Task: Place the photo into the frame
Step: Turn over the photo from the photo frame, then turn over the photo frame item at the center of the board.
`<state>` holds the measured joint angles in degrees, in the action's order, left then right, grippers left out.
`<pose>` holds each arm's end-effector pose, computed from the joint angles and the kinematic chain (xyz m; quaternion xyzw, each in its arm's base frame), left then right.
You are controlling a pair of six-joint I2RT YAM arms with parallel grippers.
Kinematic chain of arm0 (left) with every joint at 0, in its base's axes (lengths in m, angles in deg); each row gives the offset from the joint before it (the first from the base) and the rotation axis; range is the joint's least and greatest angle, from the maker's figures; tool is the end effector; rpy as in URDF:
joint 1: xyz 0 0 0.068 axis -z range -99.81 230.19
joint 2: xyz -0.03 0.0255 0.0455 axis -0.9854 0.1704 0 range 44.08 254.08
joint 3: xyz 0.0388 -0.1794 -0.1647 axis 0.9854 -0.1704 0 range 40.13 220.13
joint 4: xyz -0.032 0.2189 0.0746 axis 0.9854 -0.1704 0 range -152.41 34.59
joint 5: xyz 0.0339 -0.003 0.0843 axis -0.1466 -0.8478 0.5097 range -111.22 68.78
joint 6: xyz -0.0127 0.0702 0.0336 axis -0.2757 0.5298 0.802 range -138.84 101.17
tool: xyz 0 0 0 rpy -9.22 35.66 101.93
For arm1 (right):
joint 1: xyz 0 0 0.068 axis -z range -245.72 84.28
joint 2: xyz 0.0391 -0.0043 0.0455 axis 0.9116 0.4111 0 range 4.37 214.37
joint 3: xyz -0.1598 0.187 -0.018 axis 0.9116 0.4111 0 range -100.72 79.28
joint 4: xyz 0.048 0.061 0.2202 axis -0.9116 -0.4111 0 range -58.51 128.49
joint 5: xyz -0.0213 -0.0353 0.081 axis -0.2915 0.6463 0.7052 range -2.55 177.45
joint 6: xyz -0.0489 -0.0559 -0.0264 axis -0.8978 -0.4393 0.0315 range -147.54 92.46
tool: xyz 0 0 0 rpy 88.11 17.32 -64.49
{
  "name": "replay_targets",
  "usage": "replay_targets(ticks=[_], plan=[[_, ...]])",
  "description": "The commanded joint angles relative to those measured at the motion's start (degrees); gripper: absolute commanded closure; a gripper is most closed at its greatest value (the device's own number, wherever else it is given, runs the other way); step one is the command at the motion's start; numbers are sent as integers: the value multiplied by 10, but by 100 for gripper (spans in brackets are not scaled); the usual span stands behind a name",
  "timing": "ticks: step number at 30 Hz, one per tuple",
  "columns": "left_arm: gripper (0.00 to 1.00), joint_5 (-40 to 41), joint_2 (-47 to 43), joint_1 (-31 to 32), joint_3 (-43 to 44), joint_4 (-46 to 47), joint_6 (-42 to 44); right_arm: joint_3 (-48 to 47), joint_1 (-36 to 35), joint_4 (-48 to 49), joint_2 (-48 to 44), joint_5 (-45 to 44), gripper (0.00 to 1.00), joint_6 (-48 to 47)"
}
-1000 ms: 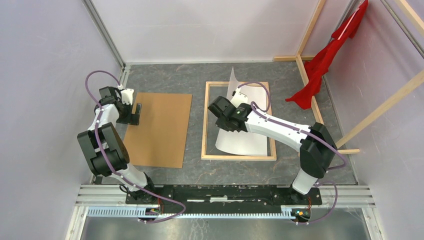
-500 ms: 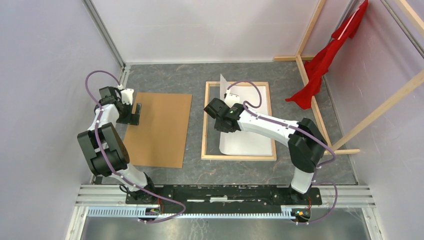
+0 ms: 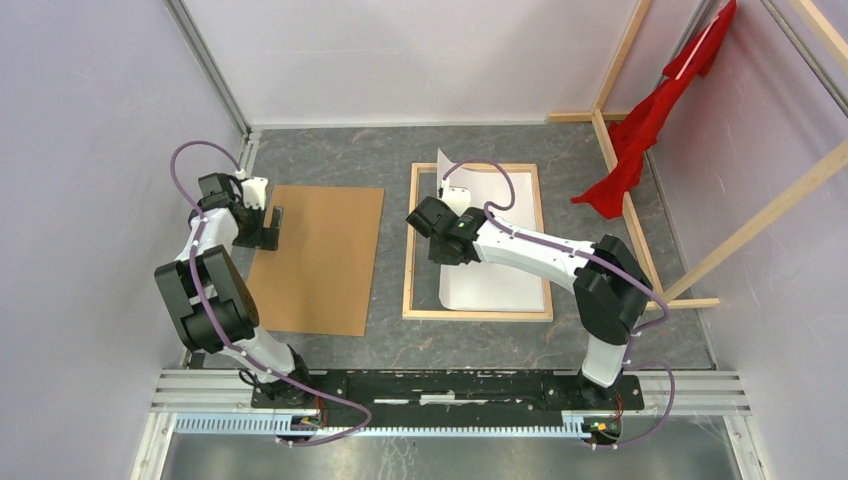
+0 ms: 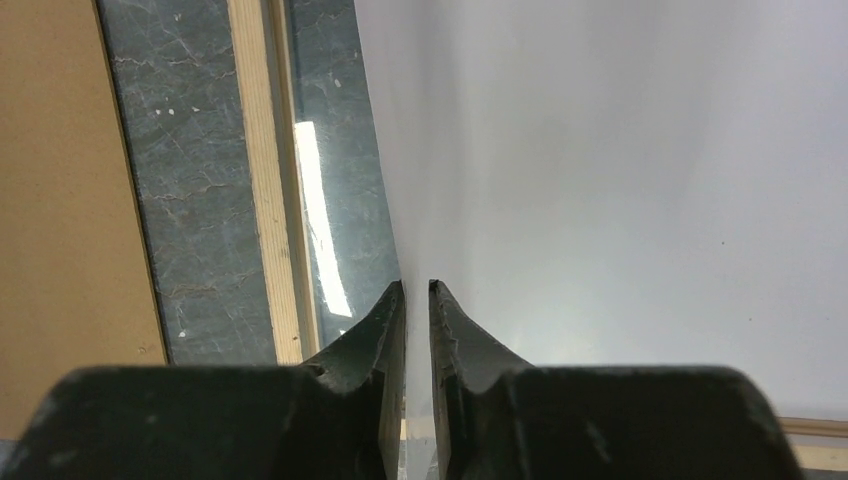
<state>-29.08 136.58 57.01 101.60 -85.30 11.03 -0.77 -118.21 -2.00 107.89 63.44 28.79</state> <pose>0.2923 0.1151 0.1675 0.0735 0.9631 0.0525 0.2537 0.2386 0.2656 0.1913 0.0789 0.9509 0.0612 0.2930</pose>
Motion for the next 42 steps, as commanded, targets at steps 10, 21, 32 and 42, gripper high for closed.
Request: replay_targets(ticks=[10, 21, 32, 42], plan=[[0, -2, -12, -3, 0, 2, 11, -20, -1, 22, 3, -3, 26, -89], [0, 6, -10, -2, 12, -11, 18, -10, 4, 128, -20, 118, 2, -161], [0, 45, 15, -33, 63, -17, 12, -36, -19, 237, 3, 210, 2, -138], [4, 139, 39, -59, 21, 68, 15, -151, -66, 262, 161, 227, 2, -102]])
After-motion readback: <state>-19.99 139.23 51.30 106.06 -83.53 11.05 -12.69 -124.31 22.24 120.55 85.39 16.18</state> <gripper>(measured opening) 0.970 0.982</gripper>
